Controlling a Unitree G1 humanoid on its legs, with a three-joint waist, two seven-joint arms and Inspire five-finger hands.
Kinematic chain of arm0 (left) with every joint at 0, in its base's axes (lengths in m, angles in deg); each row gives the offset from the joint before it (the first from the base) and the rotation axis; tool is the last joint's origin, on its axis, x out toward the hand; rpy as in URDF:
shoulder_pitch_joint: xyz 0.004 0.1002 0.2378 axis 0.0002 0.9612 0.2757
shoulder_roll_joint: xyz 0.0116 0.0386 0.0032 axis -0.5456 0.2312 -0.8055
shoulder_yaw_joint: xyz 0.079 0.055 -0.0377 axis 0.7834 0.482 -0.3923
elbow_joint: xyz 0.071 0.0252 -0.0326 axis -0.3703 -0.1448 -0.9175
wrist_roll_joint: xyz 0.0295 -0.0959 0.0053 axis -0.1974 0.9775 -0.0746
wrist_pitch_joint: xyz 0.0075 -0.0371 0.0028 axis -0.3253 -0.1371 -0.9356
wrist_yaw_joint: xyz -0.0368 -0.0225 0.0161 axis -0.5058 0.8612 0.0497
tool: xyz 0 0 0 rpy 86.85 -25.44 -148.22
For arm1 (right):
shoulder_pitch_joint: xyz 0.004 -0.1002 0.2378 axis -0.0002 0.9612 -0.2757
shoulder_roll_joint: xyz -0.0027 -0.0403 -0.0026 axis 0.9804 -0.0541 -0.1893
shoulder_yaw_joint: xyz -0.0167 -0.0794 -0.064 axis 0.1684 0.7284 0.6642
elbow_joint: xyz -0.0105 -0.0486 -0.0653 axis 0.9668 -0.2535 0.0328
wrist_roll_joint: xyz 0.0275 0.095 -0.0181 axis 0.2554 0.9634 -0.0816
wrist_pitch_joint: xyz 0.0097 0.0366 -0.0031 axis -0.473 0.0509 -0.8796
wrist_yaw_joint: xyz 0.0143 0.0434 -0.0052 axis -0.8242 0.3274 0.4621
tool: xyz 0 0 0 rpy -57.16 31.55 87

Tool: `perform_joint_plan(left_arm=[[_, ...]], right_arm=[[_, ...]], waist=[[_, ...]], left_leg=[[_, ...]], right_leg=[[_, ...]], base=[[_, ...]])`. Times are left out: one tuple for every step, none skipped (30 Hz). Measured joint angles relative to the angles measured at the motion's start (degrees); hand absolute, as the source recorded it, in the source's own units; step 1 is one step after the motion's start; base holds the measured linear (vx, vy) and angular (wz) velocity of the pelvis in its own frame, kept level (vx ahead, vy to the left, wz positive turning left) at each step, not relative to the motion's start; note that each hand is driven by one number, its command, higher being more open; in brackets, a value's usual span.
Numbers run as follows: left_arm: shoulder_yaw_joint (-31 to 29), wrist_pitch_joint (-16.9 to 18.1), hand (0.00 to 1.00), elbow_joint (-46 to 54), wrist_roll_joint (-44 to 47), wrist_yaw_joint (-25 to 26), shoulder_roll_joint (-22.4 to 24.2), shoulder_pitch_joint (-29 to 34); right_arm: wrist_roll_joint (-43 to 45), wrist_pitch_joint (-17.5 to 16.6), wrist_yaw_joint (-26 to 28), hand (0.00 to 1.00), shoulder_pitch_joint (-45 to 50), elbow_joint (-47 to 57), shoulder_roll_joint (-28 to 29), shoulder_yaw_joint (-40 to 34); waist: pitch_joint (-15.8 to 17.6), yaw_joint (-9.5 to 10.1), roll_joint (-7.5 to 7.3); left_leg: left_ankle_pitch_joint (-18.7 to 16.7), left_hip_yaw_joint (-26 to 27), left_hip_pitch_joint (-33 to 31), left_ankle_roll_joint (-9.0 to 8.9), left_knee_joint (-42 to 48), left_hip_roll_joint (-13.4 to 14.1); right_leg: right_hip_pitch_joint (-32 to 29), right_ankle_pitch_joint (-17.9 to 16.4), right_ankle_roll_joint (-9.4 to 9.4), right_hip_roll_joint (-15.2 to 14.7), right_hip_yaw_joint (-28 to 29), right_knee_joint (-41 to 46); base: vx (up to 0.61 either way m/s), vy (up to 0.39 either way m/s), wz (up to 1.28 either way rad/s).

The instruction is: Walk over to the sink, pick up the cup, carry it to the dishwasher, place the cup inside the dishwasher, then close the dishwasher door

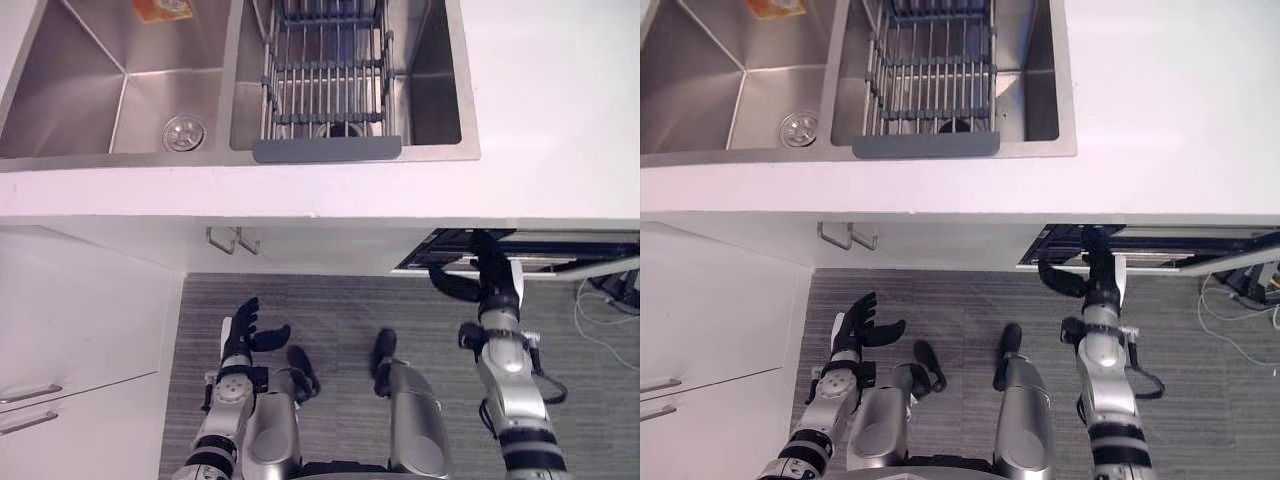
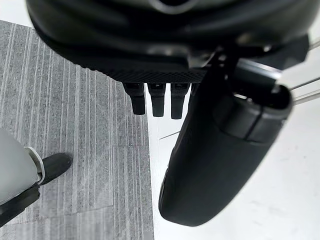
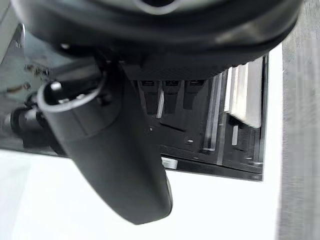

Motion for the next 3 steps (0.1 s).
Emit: perform_joint_plan(left_arm=[[0.03, -0.09, 0.90, -0.33, -0.07, -0.30, -0.46, 0.44], [0.03, -0.24, 0.90, -1.48, -0.13, -0.48, -1.09, 0.92], [-0.06, -0.41, 0.90, -1.79, -0.14, -0.60, -1.18, 1.05]], right_arm=[[-0.05, -0.24, 0.43, 0.90, 0.80, -1.01, 0.81, 0.00], [-0.39, -0.47, 1.16, 0.90, 3.02, -3.82, 2.31, -0.01], [-0.88, -0.61, 1.46, 0.90, 3.70, -5.35, 2.59, -0.01]], waist=[[-0.70, -0.15, -0.58], [-1.83, -0.35, -1.61], [-2.27, -0.41, -1.83]], left_leg=[[0.27, -0.14, 0.20, -0.27, -0.40, -0.10], [0.59, -0.76, 1.08, -0.29, -1.51, -0.40], [0.89, -1.09, 1.29, 0.00, -1.70, -0.48]], right_leg=[[0.17, -0.13, -0.05, 0.00, -0.16, -0.08], [1.51, -0.16, -0.22, -0.01, -0.92, -0.55], [2.01, -0.14, -0.26, -0.04, -1.34, -0.75]], base=[[0.10, -0.040, 0.24], [0.11, -0.037, 0.21], [0.07, -0.021, 0.18]])
